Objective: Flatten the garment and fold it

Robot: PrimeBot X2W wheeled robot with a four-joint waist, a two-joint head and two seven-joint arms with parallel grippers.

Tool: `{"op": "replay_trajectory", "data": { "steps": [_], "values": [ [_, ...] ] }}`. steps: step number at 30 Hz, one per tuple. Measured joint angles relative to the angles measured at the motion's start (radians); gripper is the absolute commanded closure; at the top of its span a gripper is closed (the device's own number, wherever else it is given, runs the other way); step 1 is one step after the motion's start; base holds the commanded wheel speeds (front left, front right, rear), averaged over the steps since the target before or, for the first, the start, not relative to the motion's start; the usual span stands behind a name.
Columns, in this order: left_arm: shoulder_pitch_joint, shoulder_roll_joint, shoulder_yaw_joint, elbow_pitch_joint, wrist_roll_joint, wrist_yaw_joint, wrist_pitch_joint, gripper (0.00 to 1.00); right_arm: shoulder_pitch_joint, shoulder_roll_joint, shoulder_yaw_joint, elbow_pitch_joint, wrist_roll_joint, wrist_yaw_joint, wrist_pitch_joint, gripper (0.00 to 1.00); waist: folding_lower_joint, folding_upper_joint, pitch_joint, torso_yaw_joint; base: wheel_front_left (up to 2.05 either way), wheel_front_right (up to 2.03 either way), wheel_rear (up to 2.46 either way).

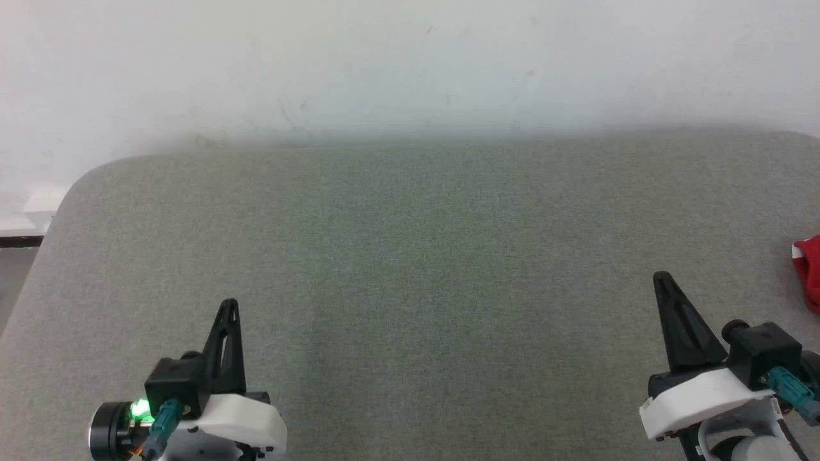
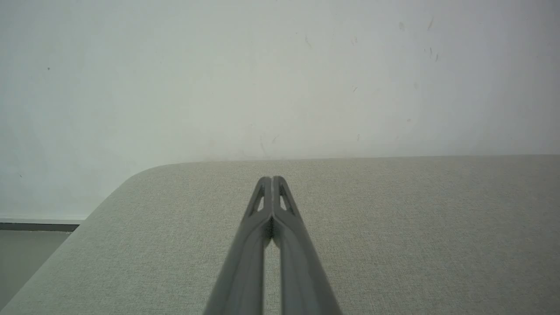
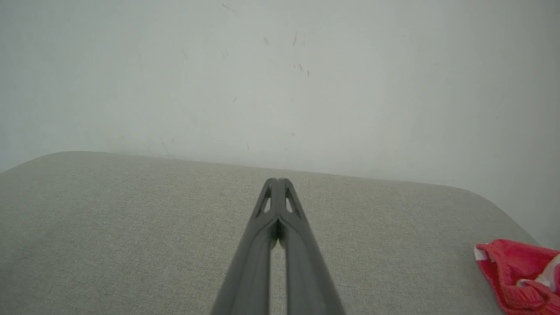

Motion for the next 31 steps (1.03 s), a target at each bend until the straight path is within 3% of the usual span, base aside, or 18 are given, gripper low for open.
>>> {"op": "replay_trajectory", "data": {
  "steps": [31],
  "values": [
    [-0.021,-0.005,0.000,0.011,0.010,-0.034,0.064,1.00,-0.005,0.011,0.013,0.004,-0.028,0.000,0.063,1.00,0.0000,0.0000,-0.007,0.004,0.00,0.00,0.00]
  ]
}}
